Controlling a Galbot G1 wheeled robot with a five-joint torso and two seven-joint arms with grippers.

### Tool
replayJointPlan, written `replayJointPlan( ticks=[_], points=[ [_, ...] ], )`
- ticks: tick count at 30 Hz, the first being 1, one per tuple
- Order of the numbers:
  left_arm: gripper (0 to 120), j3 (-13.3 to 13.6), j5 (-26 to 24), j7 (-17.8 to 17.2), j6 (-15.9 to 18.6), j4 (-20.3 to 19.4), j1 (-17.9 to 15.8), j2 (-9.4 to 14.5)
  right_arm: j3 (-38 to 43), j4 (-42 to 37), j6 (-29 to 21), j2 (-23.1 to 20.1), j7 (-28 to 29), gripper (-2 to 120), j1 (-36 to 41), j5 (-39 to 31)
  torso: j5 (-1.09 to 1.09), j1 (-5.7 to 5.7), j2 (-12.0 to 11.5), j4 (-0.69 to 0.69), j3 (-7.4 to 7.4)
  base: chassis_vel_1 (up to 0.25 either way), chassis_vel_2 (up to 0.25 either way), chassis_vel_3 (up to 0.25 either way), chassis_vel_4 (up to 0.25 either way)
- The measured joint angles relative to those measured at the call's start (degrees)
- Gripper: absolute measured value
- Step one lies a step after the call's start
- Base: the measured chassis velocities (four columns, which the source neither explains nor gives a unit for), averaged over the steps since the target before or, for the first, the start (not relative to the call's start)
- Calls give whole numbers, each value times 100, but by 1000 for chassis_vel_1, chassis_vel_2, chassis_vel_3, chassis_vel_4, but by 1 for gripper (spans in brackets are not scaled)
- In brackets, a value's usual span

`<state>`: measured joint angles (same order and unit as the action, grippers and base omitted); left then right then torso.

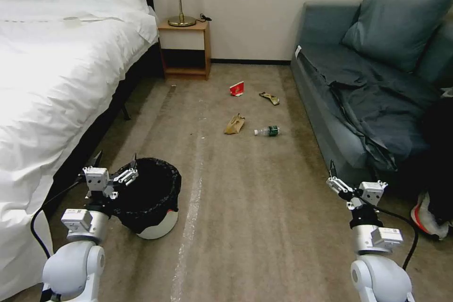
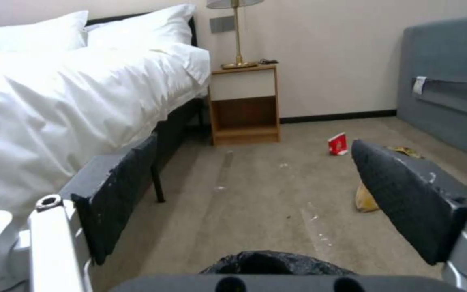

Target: Pick up the trash bin, then pick up the garbage on the floor and place it into the trash bin.

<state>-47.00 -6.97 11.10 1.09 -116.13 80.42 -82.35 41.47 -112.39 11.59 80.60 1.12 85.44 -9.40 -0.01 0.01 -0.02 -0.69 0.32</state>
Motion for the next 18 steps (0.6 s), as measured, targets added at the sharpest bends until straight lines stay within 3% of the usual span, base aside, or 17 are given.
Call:
replayJointPlan(
  ticks=[18],
  points=[
    [96,-28,-32,0,-27,68,-48,17,-47,30,-32,-40,-22,100,-58,-1,0,0,0,0,0,0,0,0,0]
  ],
)
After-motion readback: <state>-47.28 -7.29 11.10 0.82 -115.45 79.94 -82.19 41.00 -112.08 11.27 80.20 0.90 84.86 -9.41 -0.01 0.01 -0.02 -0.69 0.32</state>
